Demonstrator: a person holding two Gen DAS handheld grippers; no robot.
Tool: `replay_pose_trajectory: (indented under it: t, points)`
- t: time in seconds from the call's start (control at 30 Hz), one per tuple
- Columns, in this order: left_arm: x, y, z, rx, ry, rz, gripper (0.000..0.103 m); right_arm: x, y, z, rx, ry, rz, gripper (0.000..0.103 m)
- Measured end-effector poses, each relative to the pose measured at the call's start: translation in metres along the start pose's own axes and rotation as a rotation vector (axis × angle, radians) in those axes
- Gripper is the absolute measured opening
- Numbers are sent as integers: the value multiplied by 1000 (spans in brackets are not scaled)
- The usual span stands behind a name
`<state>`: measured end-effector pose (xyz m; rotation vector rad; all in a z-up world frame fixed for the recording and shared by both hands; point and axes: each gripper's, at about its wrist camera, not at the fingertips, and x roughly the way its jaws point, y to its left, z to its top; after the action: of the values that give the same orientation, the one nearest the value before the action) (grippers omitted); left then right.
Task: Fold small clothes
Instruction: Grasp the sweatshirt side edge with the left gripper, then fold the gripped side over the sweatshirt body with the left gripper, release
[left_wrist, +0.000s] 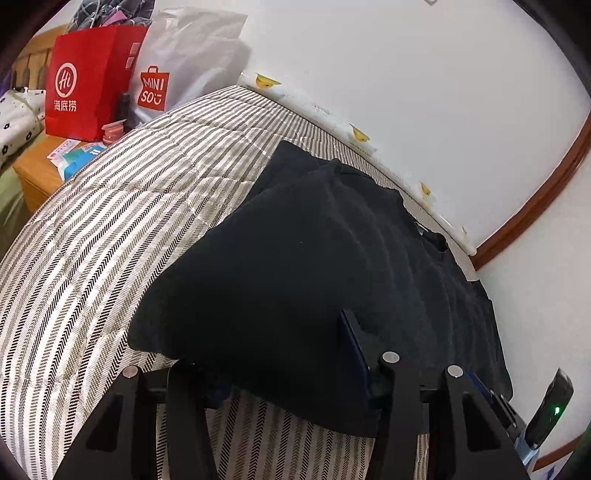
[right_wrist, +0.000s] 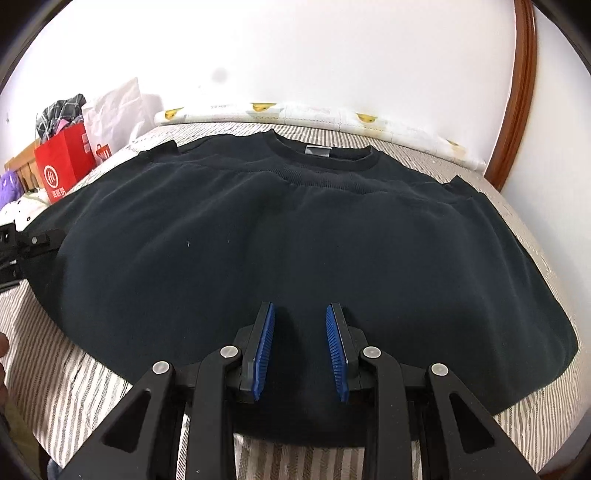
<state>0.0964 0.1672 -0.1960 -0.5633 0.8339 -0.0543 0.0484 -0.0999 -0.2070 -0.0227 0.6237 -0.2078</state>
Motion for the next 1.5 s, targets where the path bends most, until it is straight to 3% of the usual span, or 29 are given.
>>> replay_pose_trajectory:
  t: [0.23, 0.4, 0.47, 0.7, 0.97, 1.2, 1.37, 1.5]
  points:
    - [-4, -14, 8, 40, -4, 48, 25, -20, -2, -16, -12, -9, 27, 29]
    - [-20, -56, 12, 193, -86, 131, 19, -39, -13, -26, -29, -18, 76, 29]
    - [-28, -80, 13, 266, -133, 146, 18, -46, -23, -27, -18, -25, 57, 29]
    - [-41, -156, 11, 427, -188, 33, 15, -64, -74, -25, 67, -42, -15, 29]
    - [-3, -229, -33, 630, -55, -116, 14, -68, -118, -25, 127, -33, -73, 29]
    - [44, -237, -63, 649, 137, -193, 15, -65, -140, -29, 147, -18, -92, 29]
    - [36, -233, -66, 680, 133, -229, 23, -63, -144, -29, 161, -2, -57, 29]
    - [18, -227, -64, 679, 110, -249, 43, -63, -138, -18, 166, -11, -19, 34]
